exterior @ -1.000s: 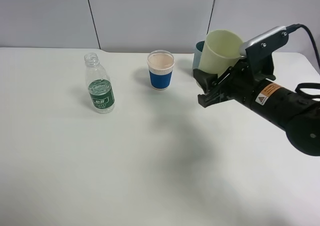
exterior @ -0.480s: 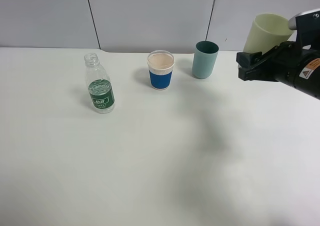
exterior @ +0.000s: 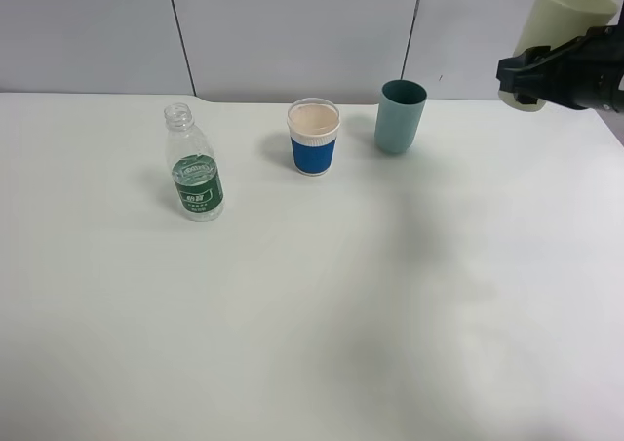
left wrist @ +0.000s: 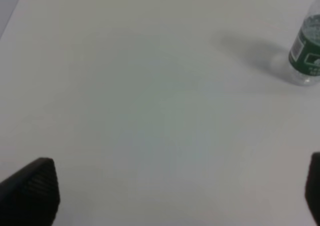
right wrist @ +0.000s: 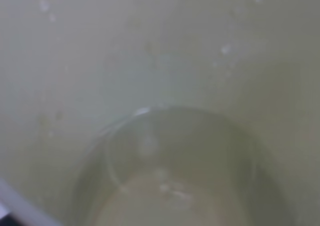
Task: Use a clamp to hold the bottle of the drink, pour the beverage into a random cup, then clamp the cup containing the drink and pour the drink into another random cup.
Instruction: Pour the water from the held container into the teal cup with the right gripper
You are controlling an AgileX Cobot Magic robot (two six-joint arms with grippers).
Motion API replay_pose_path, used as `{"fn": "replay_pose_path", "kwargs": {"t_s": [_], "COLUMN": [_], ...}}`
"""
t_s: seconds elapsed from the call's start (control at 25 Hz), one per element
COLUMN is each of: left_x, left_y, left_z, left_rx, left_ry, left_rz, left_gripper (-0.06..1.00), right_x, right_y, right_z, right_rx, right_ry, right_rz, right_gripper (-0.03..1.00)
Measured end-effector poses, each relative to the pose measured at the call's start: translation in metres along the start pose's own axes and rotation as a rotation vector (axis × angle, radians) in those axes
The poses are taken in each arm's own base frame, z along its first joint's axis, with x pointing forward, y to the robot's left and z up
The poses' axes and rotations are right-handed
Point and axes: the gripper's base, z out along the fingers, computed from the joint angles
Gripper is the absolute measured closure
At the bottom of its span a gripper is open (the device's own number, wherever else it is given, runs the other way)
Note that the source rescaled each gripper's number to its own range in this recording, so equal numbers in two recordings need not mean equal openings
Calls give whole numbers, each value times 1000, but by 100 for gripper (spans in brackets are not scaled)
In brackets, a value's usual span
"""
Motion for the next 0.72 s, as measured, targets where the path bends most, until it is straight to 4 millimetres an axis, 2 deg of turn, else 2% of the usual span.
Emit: {"fn": "replay_pose_path", "kwargs": {"t_s": [0.28, 0.44, 0.72], "left_x": [0, 0, 0], "left_y": [0, 0, 0], "left_z": [0, 0, 0], "left_rx": [0, 0, 0], "left_ry": [0, 0, 0], "left_rz": [0, 0, 0], "left_gripper": [-6, -6, -6], "right_x": [-11, -14, -24], "right_y": [-10, -14, 4], "right_z": [25, 49, 84], "right_rx": [51, 108, 122], "right_ry": [130, 221, 259], "right_rz": [-5, -38, -149], "right_gripper": [95, 95, 95]}}
